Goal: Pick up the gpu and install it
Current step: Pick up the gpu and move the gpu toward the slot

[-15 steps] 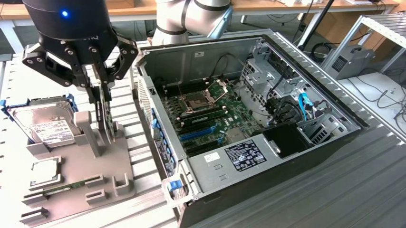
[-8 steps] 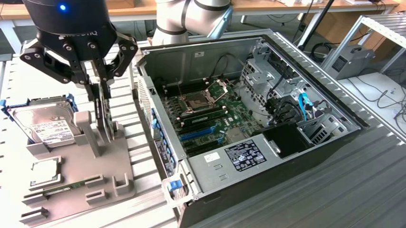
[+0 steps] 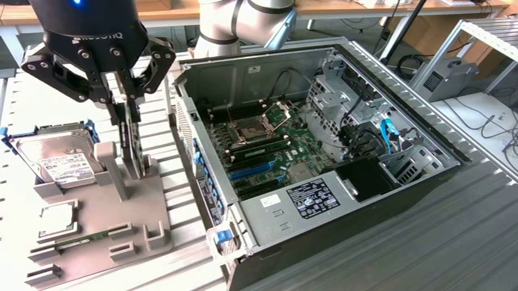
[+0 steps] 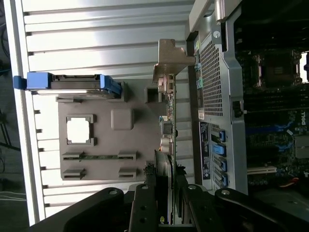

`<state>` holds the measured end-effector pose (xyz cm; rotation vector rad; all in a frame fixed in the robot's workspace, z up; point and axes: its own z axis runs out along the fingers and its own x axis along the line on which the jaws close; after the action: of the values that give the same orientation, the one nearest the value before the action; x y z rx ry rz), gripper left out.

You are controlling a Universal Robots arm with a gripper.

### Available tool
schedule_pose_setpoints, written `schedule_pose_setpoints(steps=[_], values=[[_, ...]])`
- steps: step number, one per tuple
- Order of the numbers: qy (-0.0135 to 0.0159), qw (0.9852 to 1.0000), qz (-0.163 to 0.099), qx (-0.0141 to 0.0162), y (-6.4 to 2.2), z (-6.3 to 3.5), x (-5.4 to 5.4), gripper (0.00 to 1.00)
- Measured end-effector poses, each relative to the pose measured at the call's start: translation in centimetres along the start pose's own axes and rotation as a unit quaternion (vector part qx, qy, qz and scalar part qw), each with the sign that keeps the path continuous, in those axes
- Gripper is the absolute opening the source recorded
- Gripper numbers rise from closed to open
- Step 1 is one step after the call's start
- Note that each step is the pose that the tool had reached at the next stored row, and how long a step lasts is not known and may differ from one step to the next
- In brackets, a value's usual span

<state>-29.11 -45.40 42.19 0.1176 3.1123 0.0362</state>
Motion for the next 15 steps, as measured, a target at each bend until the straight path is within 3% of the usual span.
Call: schedule_pose_setpoints(steps=[15], values=[[0.0000, 1.0000, 0.000, 0.0000, 0.03, -1.19, 0.0, 0.26]])
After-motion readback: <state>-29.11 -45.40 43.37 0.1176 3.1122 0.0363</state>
